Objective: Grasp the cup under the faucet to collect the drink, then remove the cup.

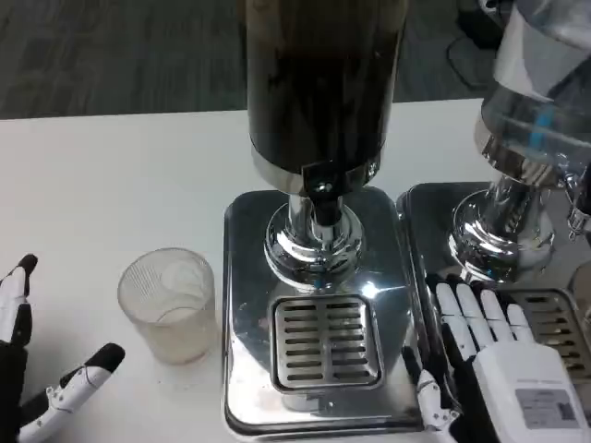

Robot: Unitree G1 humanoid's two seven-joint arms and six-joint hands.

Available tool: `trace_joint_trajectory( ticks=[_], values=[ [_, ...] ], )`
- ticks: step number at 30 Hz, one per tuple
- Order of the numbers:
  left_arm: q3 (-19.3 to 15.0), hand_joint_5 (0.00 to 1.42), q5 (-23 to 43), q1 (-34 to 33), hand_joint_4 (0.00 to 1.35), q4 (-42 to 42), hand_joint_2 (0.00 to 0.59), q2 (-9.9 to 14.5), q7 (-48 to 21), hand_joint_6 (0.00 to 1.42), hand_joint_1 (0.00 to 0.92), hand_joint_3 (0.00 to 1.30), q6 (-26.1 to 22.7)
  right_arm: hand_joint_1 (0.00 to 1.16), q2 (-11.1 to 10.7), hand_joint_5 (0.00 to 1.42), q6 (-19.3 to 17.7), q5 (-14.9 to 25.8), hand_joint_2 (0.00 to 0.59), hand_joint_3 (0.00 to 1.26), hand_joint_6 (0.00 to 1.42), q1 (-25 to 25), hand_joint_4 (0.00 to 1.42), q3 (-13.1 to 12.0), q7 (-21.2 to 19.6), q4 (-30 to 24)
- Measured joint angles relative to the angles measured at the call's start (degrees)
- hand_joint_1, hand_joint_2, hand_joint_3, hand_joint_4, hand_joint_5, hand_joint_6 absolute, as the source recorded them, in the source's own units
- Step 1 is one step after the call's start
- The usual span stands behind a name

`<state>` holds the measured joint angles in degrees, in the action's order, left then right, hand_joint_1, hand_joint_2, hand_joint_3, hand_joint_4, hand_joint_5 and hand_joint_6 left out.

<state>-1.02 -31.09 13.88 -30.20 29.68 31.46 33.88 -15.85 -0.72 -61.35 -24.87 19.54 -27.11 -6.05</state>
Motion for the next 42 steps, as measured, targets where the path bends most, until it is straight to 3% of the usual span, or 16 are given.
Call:
trace_joint_trajectory(
  ticks=[5, 13, 24, 34, 42],
  values=[
    [1.16, 0.00, 1.53, -5.41, 0.00, -8.30, 0.000, 2.59, -3.40, 0.00, 0.000, 0.00, 5.04, 0.00, 1.97, 0.00, 1.74, -0.55, 0.586, 0.00, 0.00, 1.32, 0.00, 2.44, -2.26, 2.79],
    [4.59, 0.00, 1.87, -11.86, 0.00, -17.19, 0.000, 3.04, -7.27, 0.00, 0.000, 0.00, 13.63, 0.00, 2.47, 0.00, 3.49, -0.74, 0.586, 0.00, 0.00, 2.47, 0.00, 3.91, -3.94, 4.08],
    [8.31, 0.05, 1.52, -17.92, 0.00, -21.59, 0.000, 2.26, -8.78, 0.00, 0.027, 0.00, 14.19, 0.00, 2.57, 0.00, 4.43, -0.56, 0.580, 0.00, 0.00, 3.65, 0.00, 4.60, -4.13, 5.23],
    [10.57, 0.09, 1.00, -19.01, 0.00, -22.27, 0.000, 0.95, -8.02, 0.01, 0.045, 0.00, 14.33, 0.00, 1.99, 0.00, 4.46, -0.08, 0.574, 0.01, 0.00, 3.98, 0.00, 4.74, -4.10, 5.30],
    [11.38, 0.13, 1.11, -20.61, 0.00, -25.93, 0.024, -1.31, -6.45, 0.06, 0.202, 0.00, 16.27, 0.00, 1.82, 0.00, 4.53, 0.03, 0.566, 0.03, 0.00, 3.97, 0.00, 4.76, -3.92, 5.17]
  ],
)
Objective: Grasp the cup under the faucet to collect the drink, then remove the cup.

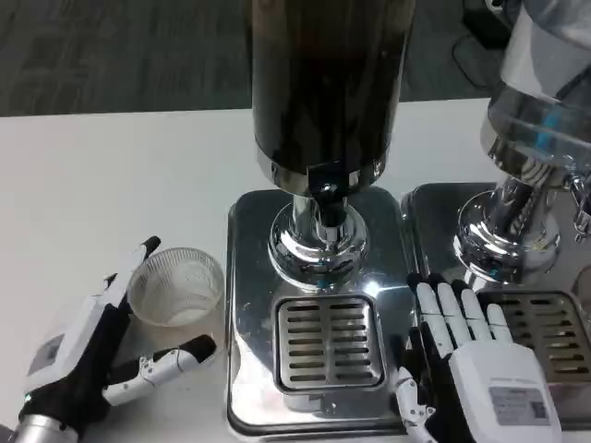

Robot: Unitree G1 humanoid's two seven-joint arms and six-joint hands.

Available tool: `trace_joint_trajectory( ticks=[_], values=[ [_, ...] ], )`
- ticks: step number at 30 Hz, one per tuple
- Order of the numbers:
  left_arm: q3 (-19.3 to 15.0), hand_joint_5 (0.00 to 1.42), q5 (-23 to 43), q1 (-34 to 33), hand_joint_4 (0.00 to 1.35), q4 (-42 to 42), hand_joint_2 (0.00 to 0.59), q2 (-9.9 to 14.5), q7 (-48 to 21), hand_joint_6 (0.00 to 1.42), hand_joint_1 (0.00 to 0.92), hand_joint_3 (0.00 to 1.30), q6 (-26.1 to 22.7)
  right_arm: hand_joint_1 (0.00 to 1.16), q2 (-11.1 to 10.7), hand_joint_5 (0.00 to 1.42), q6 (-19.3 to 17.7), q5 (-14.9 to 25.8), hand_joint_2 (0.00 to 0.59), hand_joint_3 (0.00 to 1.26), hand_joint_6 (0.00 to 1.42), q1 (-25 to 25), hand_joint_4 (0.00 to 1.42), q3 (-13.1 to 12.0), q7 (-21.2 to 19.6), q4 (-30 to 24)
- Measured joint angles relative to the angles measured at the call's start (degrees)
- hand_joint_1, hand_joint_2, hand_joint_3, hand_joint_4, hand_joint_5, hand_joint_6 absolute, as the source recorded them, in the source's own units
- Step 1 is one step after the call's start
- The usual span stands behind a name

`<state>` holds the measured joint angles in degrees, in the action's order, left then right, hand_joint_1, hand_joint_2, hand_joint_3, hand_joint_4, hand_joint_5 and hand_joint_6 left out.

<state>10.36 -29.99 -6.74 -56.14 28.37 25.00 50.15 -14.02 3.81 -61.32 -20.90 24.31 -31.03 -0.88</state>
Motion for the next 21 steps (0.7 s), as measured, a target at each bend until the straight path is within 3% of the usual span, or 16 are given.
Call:
trace_joint_trajectory(
  ticks=[6, 15, 21],
  values=[
    [-0.06, 0.21, 0.37, -1.36, 0.00, -2.37, 0.052, -2.07, 1.87, 0.13, 0.305, 0.00, 2.48, 0.00, -0.16, 0.00, 0.41, 0.14, 0.563, 0.04, 0.00, -0.24, 0.00, -0.03, 0.06, -0.95],
    [0.00, 0.29, 0.12, -2.93, 0.00, -4.09, 0.091, -2.73, 3.83, 0.19, 0.438, 0.00, 3.90, 0.00, -0.24, 0.00, 0.52, 0.37, 0.551, 0.06, 0.00, -1.65, 0.00, -0.03, 0.06, -1.83],
    [0.27, 0.39, -0.23, -3.30, 0.11, -4.79, 0.110, -3.13, 5.25, 0.29, 0.531, 0.04, 3.95, 0.00, -0.18, 0.00, 0.77, 0.37, 0.550, 0.06, 0.00, -1.84, 0.00, -0.01, 0.09, -1.88]
  ],
)
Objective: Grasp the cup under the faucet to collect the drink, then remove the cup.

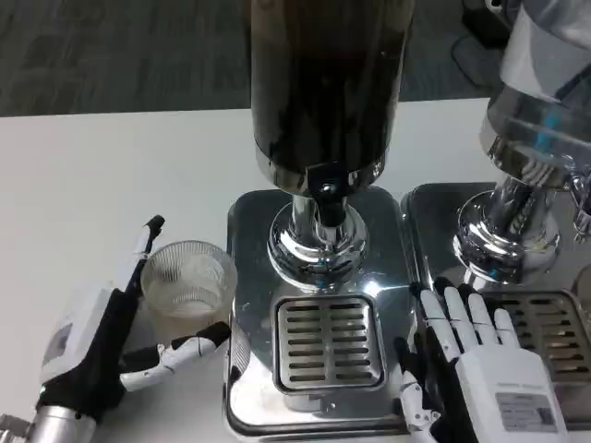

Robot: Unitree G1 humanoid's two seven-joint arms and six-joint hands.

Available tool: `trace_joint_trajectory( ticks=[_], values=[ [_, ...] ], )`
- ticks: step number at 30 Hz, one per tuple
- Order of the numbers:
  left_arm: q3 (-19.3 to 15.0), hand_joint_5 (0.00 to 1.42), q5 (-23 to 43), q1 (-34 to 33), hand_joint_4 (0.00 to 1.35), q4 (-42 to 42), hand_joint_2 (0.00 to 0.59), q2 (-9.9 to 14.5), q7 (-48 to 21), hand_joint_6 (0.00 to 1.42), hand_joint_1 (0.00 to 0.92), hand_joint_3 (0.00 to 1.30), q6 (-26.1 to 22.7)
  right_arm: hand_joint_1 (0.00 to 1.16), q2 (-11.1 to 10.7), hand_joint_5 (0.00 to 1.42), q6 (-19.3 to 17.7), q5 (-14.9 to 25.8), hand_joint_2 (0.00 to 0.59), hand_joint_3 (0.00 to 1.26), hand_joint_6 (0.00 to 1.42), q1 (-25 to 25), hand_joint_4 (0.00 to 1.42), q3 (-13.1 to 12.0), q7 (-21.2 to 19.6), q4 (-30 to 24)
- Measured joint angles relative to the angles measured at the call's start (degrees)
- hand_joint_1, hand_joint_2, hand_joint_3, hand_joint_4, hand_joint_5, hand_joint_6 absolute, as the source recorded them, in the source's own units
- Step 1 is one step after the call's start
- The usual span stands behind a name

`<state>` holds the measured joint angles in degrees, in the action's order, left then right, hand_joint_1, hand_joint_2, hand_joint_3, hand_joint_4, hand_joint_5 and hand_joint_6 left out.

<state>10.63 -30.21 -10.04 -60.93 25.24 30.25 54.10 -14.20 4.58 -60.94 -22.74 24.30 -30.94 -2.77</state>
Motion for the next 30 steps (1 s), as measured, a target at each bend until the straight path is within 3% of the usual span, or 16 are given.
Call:
trace_joint_trajectory(
  ticks=[9, 30],
  values=[
    [0.58, 0.58, -1.84, 0.00, 0.34, 0.00, 0.127, -0.01, 4.61, 0.50, 0.543, 0.25, 0.04, 0.00, 0.02, 0.00, 0.12, 0.03, 0.550, 0.07, 0.00, 0.14, 0.00, 0.00, 0.54, -0.01],
    [1.95, 0.68, -4.97, 0.01, 0.45, -0.39, 0.148, -0.13, 14.85, 0.63, 0.548, 0.35, 0.09, 0.00, -0.37, 0.00, 0.18, 0.57, 0.550, 0.08, 0.00, 0.35, 0.00, -0.29, 1.16, -0.27]
  ],
)
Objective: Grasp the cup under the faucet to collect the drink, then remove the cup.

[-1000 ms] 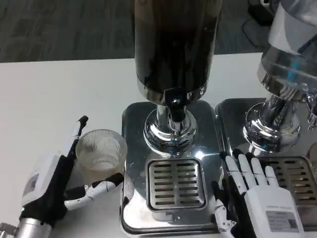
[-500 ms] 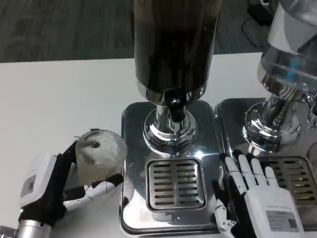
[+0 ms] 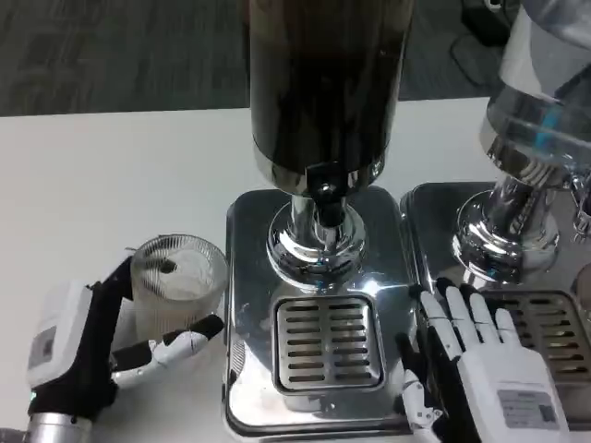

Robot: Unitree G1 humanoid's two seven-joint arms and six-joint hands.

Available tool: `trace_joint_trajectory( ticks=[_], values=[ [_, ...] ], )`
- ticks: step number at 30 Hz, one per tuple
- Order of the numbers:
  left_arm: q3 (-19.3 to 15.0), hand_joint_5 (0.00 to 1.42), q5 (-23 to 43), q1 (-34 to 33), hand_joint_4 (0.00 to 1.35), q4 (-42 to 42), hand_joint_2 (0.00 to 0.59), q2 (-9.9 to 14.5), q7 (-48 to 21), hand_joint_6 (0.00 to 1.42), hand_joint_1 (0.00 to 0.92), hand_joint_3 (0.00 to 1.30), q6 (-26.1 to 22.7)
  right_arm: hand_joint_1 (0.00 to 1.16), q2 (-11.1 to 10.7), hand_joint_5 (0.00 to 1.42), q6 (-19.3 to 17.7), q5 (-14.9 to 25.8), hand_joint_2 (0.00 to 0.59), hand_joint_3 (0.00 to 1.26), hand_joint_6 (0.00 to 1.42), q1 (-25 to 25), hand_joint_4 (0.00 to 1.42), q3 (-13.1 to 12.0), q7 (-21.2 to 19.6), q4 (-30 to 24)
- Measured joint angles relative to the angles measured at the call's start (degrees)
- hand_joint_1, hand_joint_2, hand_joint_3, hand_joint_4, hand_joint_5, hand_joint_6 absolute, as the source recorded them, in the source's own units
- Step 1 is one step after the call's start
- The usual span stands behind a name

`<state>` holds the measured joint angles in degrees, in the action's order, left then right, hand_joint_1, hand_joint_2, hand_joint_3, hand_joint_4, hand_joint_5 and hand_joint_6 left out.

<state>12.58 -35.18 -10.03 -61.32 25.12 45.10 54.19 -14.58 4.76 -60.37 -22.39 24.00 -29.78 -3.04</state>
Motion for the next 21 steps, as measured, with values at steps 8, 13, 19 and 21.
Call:
trace_joint_trajectory(
  ticks=[8, 13, 19, 21],
  values=[
    [1.05, 0.70, -1.62, -0.05, 0.45, 0.01, 0.152, -0.19, 1.80, 0.64, 0.538, 0.35, 0.00, 0.00, -0.06, 0.00, 0.00, 0.17, 0.550, 0.08, 0.00, 0.34, 0.00, -0.34, 0.00, 0.00],
    [2.07, 0.70, -1.78, -1.16, 0.45, 0.02, 0.151, -0.24, 1.84, 0.64, 0.534, 0.35, 0.02, 0.00, -0.03, 0.00, 0.00, 0.21, 0.550, 0.08, 0.00, 0.33, 0.00, -0.43, 0.00, 0.00],
    [3.01, 0.70, -3.65, -1.34, 0.45, 1.02, 0.151, -0.23, 3.02, 0.64, 0.510, 0.36, 0.46, 0.00, -0.05, 0.00, 0.00, 0.42, 0.550, 0.08, 0.00, 0.33, 0.00, -0.48, 0.06, -0.01],
    [3.19, 0.70, -3.73, -1.36, 0.45, 1.35, 0.151, -0.23, 3.09, 0.64, 0.508, 0.36, 1.04, 0.00, -0.05, 0.00, 0.00, 0.50, 0.550, 0.08, 0.00, 0.32, 0.00, -0.47, 0.13, -0.04]
  ],
)
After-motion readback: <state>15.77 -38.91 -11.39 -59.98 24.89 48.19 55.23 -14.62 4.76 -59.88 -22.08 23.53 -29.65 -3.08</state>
